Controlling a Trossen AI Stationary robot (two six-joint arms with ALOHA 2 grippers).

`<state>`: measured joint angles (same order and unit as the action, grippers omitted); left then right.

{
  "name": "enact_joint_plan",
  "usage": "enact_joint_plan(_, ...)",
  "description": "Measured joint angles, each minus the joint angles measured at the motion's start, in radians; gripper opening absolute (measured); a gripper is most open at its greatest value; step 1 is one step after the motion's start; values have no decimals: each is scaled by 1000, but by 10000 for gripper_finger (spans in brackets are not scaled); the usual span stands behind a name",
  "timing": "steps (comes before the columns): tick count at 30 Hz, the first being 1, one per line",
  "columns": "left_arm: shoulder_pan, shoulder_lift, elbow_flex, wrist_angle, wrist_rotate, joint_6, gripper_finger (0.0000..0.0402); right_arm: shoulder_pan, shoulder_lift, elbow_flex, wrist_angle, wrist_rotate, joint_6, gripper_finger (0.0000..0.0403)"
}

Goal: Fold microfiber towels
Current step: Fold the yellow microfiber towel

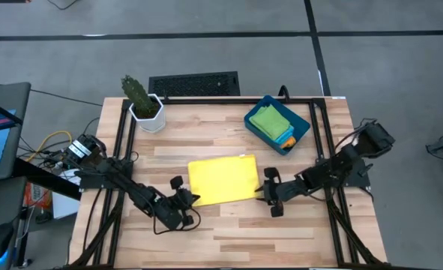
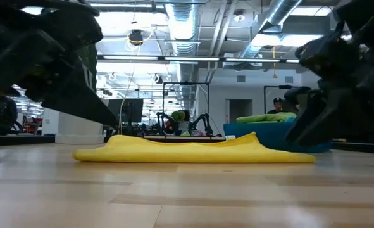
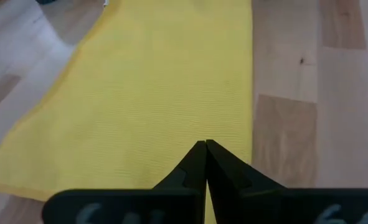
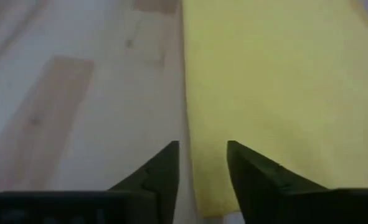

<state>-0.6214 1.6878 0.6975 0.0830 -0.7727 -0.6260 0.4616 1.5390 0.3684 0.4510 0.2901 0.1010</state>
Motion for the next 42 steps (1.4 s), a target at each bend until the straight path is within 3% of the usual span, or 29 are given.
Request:
enact_joint_plan(4,17,0,0,-6,2,12,10,-15,66,0,6,-3,54,185)
enact_joint_plan(8,19,0,0,-7,6,12,17,-16,106,4,25,6,86,179)
enact_joint_plan(21,19,0,0,-10,0,12,18,-18,48,-2,-17,6,86,11)
enact_joint_plan(30,20,0,0,-10,-20,12,18,-76,-5,134,-218,0,-42,31)
enact_joint_plan(36,21,0,0,-7,-55,19,18,-118,55,275,-285,-5,-233,15)
enact_joint_plan(42,28,0,0,-6,-55,22,18,-159,132,404,-281,-21,-379,30)
